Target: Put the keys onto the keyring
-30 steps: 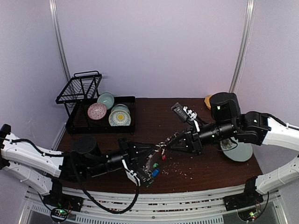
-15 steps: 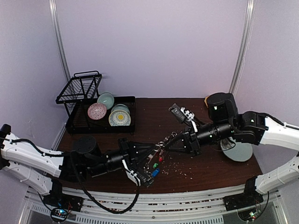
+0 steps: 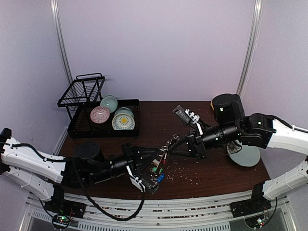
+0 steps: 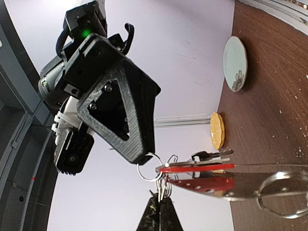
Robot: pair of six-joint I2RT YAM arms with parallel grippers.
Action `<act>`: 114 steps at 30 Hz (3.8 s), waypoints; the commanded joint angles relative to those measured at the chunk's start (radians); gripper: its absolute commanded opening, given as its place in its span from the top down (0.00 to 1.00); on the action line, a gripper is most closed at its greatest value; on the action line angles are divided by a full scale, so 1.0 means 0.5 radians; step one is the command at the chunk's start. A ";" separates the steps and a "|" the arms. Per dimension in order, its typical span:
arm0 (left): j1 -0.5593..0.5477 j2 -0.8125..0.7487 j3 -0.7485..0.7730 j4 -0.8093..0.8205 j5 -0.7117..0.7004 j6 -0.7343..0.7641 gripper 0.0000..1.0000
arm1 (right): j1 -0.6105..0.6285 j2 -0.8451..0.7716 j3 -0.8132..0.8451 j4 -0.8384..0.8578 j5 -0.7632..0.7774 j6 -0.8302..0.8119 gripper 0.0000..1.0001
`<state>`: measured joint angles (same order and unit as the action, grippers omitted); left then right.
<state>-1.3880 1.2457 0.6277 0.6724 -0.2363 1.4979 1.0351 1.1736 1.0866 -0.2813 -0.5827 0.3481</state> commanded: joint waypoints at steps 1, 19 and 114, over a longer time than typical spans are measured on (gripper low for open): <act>-0.016 0.004 -0.005 0.202 -0.086 0.070 1.00 | -0.010 0.007 0.046 0.004 -0.013 0.004 1.00; -0.031 -0.015 -0.029 0.278 -0.047 0.111 1.00 | -0.027 0.063 0.098 -0.079 -0.038 -0.028 1.00; -0.093 0.127 -0.040 0.580 -0.458 0.360 1.00 | 0.093 0.151 0.029 0.218 -0.046 0.209 1.00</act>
<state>-1.4307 1.2873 0.5625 0.8387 -0.3840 1.7184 1.0702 1.2591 1.1175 -0.2443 -0.6113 0.4274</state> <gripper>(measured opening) 0.005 0.016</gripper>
